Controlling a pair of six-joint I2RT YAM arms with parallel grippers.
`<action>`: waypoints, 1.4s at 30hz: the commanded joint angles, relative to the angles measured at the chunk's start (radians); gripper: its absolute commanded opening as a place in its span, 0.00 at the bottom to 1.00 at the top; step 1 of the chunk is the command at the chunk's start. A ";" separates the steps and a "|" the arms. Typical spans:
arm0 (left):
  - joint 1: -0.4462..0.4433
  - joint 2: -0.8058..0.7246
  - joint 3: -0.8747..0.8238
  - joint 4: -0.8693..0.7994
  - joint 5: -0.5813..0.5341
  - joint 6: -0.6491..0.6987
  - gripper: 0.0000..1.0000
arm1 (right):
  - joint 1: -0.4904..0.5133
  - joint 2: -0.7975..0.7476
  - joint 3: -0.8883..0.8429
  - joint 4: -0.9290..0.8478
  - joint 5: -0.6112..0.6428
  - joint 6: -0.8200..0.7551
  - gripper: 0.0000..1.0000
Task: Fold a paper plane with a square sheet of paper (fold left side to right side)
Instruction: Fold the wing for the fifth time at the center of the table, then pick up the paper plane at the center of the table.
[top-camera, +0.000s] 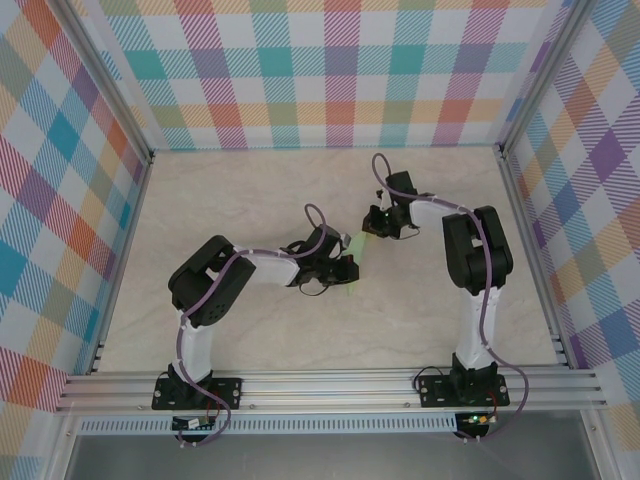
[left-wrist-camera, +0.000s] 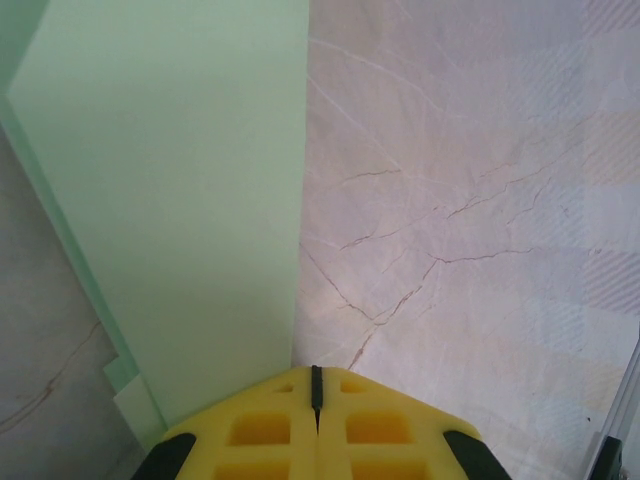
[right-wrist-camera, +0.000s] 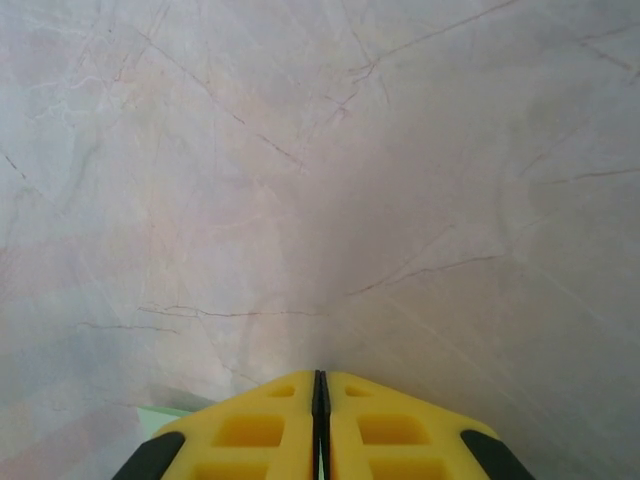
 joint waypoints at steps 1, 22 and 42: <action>-0.018 0.044 -0.053 -0.134 -0.009 -0.006 0.02 | -0.024 0.044 0.051 0.013 0.053 -0.021 0.11; -0.011 -0.665 -0.180 -0.283 -0.438 0.176 0.49 | 0.180 -0.490 -0.306 -0.106 0.257 0.082 0.67; -0.011 -0.816 -0.266 -0.337 -0.572 0.141 0.54 | 0.347 -0.480 -0.364 -0.005 0.158 0.116 0.02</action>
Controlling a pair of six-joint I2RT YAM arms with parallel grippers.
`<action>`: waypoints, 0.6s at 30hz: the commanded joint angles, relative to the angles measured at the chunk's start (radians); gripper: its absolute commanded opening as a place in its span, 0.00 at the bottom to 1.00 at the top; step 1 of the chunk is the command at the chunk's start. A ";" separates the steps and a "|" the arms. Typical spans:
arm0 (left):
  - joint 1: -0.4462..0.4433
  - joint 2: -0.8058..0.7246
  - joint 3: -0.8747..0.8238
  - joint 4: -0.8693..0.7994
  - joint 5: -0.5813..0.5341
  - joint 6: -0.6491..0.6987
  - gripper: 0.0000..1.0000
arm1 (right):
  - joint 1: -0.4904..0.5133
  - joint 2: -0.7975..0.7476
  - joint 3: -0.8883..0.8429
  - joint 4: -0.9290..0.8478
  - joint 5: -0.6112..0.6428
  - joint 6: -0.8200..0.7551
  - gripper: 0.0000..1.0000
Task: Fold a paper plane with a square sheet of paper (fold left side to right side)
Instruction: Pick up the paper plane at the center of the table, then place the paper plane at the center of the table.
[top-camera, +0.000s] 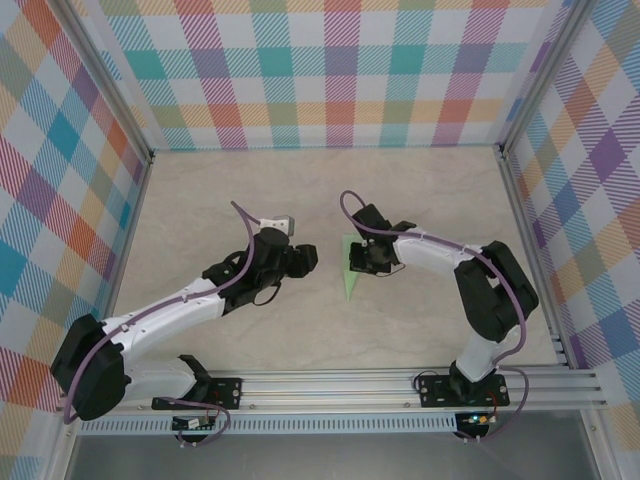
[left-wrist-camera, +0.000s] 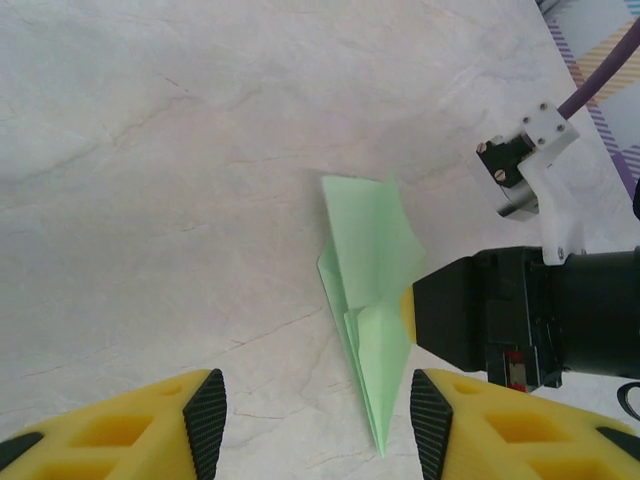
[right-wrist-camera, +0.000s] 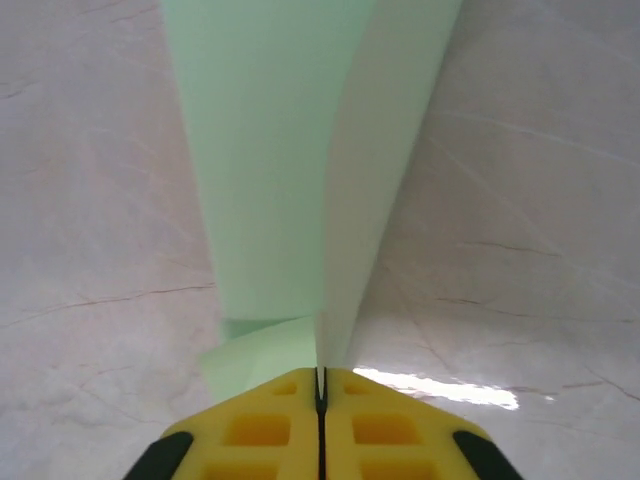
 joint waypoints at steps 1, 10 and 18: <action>-0.007 -0.040 -0.003 -0.024 -0.046 -0.002 0.54 | 0.009 -0.118 -0.052 0.131 -0.177 -0.041 0.01; -0.006 -0.098 -0.026 -0.042 -0.094 0.003 0.56 | -0.047 -0.216 -0.328 0.407 -0.365 0.031 0.05; -0.006 -0.094 -0.014 -0.059 -0.087 0.006 0.56 | -0.083 -0.191 -0.352 0.253 -0.199 -0.043 0.32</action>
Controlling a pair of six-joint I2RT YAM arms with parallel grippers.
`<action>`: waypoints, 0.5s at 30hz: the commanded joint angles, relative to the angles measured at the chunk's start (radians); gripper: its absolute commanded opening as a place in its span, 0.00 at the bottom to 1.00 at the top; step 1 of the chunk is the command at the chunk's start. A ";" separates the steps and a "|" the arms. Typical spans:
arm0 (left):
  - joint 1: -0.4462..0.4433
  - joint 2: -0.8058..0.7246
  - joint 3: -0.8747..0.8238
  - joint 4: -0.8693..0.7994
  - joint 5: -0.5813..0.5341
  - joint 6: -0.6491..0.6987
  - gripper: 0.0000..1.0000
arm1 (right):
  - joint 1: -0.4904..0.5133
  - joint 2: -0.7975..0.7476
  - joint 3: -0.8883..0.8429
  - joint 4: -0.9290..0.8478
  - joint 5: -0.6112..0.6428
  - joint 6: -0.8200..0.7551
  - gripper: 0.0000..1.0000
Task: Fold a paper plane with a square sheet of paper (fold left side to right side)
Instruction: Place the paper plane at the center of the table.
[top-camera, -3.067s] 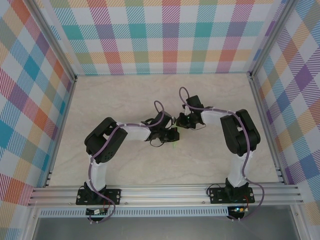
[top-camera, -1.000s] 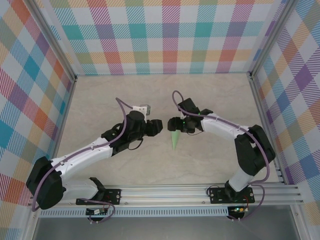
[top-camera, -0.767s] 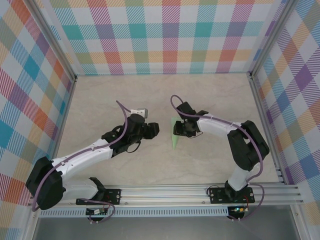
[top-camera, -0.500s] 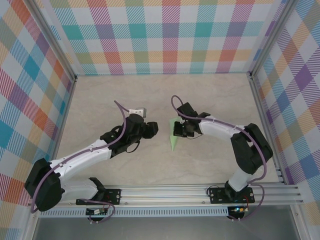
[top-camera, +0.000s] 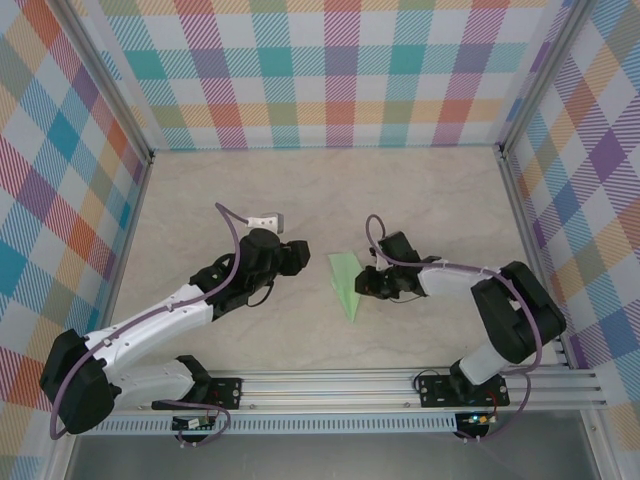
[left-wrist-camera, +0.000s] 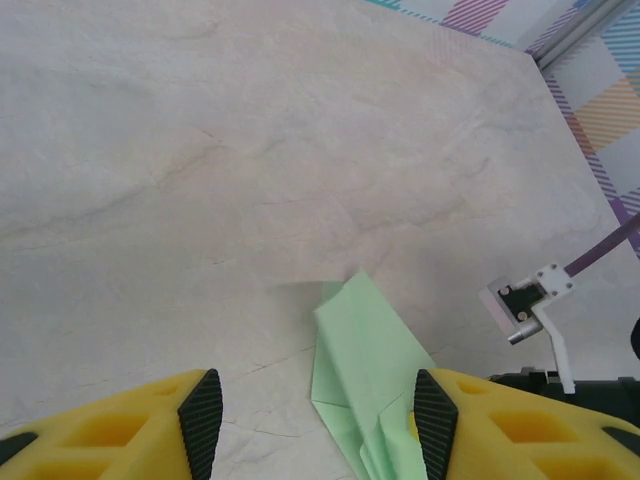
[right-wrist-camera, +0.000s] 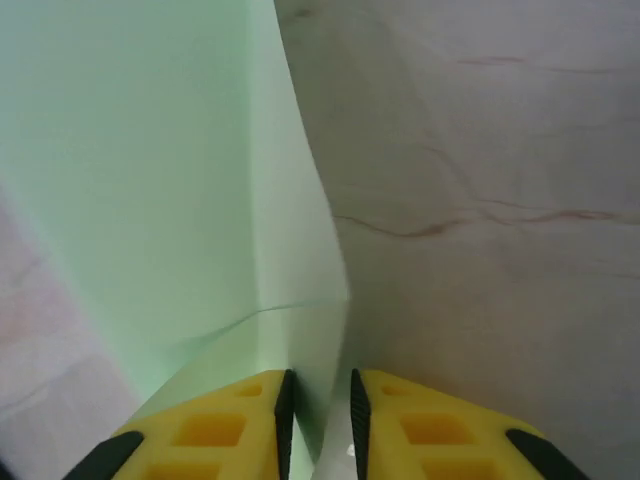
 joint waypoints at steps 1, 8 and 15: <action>-0.005 -0.012 -0.007 -0.027 -0.021 0.006 0.56 | 0.000 -0.062 0.051 -0.101 0.088 -0.060 0.37; -0.006 -0.038 -0.014 -0.041 -0.052 0.016 0.63 | 0.067 -0.192 0.174 -0.417 0.303 -0.115 0.53; -0.006 -0.055 -0.037 -0.031 -0.069 0.011 0.78 | 0.140 -0.154 0.173 -0.431 0.274 -0.070 0.53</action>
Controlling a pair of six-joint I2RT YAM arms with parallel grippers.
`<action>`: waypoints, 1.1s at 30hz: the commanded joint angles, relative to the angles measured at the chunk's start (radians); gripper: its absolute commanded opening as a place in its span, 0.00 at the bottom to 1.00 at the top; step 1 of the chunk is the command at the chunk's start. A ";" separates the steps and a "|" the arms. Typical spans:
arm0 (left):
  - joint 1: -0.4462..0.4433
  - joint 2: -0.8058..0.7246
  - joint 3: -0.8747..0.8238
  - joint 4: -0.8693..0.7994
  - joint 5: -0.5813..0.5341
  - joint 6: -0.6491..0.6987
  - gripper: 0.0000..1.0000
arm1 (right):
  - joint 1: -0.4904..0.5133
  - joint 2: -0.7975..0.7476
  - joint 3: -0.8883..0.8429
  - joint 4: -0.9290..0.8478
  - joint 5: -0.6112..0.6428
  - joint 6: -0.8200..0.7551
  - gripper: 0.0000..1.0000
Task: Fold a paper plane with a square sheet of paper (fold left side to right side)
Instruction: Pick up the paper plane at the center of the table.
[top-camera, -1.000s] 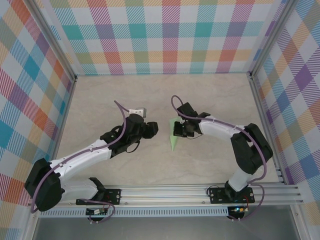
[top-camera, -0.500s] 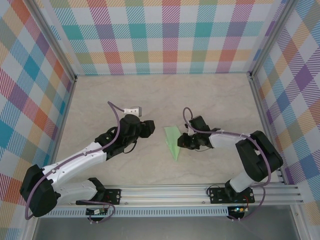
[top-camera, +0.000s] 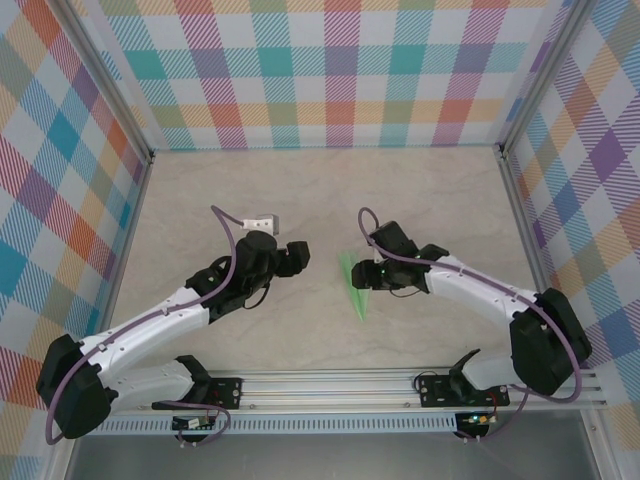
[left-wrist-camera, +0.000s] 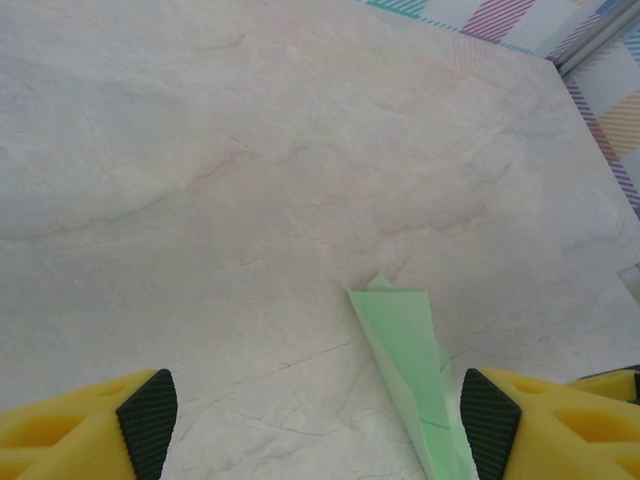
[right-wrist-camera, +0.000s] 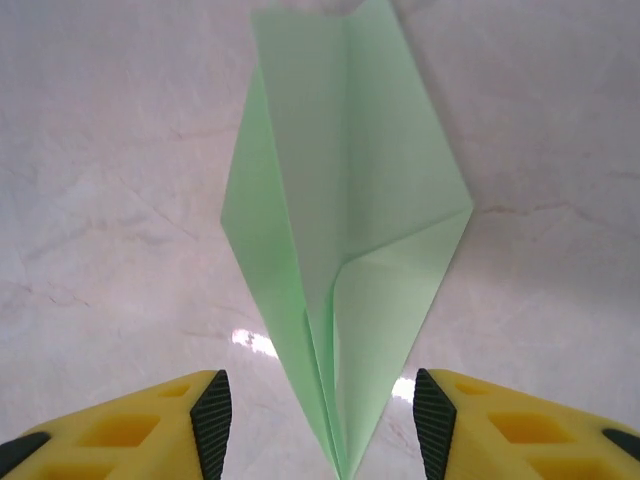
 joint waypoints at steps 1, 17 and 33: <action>-0.006 -0.022 -0.018 -0.008 -0.025 0.002 0.79 | 0.016 0.043 -0.008 -0.056 0.020 0.011 0.53; -0.007 -0.015 -0.008 -0.032 -0.036 0.011 0.80 | 0.070 0.215 0.071 -0.036 0.022 -0.022 0.36; -0.006 -0.017 0.031 -0.103 -0.036 0.035 0.81 | 0.030 0.380 0.238 -0.144 0.004 -0.018 0.12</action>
